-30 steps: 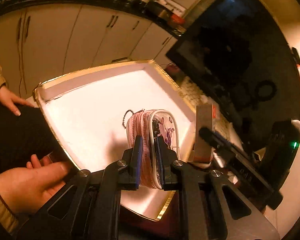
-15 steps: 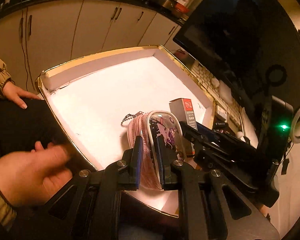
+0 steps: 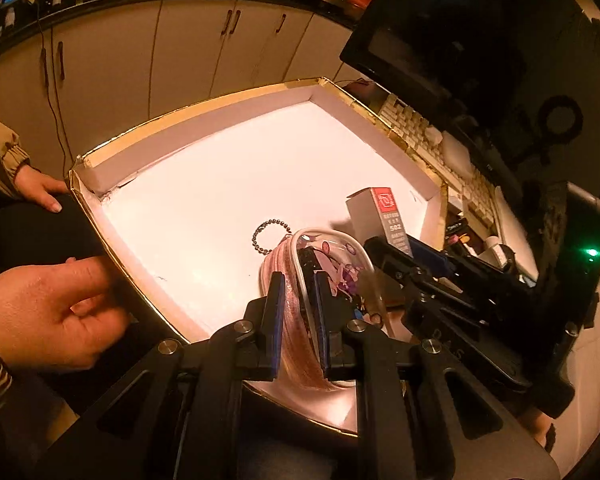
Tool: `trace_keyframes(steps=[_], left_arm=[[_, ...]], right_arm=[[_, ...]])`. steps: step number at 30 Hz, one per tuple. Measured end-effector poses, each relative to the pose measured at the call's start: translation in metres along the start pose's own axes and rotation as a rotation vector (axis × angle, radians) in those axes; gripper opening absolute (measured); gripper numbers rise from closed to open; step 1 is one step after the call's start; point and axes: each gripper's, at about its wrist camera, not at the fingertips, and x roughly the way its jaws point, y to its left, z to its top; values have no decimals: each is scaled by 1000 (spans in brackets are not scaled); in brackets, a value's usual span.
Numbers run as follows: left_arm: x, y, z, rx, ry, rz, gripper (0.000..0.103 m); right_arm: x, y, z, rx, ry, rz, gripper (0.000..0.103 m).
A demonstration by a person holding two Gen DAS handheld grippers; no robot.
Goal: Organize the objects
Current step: 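Lower the pouch and glue box into the tray and open both tools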
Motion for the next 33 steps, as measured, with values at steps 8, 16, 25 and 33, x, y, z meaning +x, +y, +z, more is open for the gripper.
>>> trace_keyframes(steps=[8,16,25,33], left_arm=[[1,0,0,15,-15,8,14],[-3,0,-1,23,-25,-27,46],[-37,5,0,-22,-188,-75,67],[-48,-35,-9,87,-235,-181,69]], right_arm=[[1,2,1,-17,-8,-16,27],[-1,-1,4,19,-17,-16,30],[-24,-12,4,113,-97,62,62],[-79,-40,-24,255,-215,105,62]])
